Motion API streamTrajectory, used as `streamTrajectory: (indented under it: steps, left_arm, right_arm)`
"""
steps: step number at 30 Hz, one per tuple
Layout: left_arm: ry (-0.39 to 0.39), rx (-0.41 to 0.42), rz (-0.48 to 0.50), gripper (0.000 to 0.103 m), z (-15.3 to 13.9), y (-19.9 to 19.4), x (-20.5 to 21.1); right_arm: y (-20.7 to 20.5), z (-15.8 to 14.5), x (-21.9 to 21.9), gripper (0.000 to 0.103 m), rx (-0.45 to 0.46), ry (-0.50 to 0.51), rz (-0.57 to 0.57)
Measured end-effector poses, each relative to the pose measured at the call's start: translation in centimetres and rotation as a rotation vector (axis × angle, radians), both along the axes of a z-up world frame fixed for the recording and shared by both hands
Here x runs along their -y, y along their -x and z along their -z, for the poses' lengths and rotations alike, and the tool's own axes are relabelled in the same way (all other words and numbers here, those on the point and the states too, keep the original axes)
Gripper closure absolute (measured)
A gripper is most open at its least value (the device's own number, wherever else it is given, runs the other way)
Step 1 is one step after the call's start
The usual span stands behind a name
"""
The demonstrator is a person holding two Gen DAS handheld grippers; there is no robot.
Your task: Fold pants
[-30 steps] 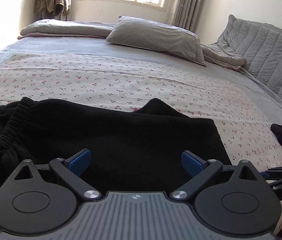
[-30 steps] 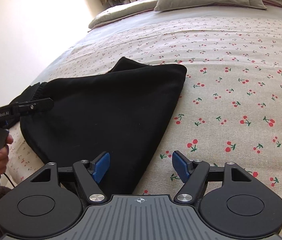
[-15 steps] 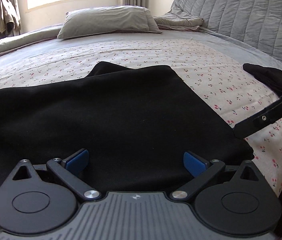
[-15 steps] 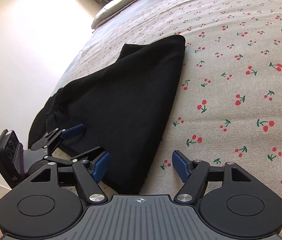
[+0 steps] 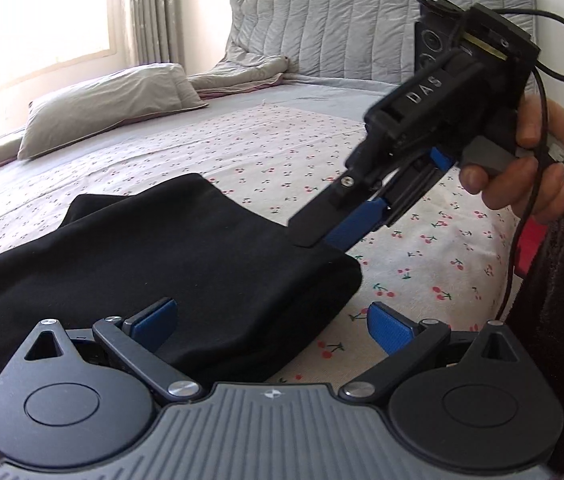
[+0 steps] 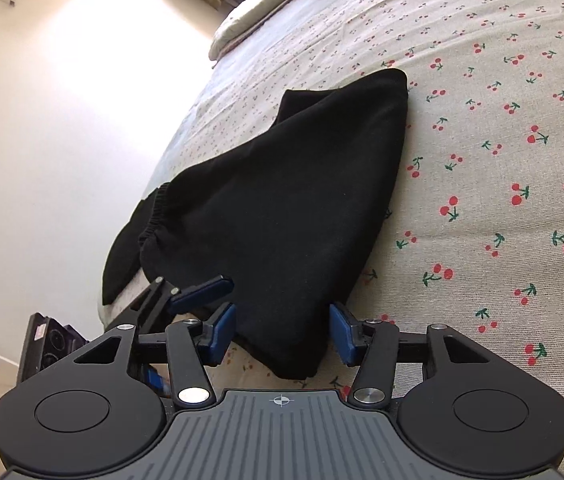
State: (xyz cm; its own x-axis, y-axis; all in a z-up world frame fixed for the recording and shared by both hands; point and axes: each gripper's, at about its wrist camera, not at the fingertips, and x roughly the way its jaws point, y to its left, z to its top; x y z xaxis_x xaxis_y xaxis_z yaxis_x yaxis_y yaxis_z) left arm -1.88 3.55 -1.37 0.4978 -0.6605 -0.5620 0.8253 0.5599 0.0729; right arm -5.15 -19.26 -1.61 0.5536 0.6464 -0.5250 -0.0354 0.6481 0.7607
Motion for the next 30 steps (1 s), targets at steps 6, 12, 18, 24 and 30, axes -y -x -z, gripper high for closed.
streamTrajectory:
  steps: [6,12,18,24,30]
  left_arm:
    - [-0.046,0.088,-0.014,0.005,0.7,0.3,3.2]
    - [-0.132,0.059,-0.105,0.030,2.0,-0.8,5.3]
    - [-0.124,0.056,-0.135,0.042,2.1,-0.6,4.8]
    - [-0.110,0.071,-0.220,0.072,1.8,0.0,4.3]
    - [-0.062,0.066,-0.302,0.087,1.3,0.8,4.0]
  right_arm:
    - [-0.4,-0.8,0.2,0.053,0.026,-0.030,0.006]
    - [-1.1,-0.4,1.4,0.050,0.036,0.052,0.080]
    - [-5.1,2.3,2.2,0.051,-0.002,0.133,0.123]
    - [-9.2,2.8,2.2,0.063,0.068,0.164,0.175]
    - [-11.2,3.5,3.2,0.086,0.047,0.090,0.281]
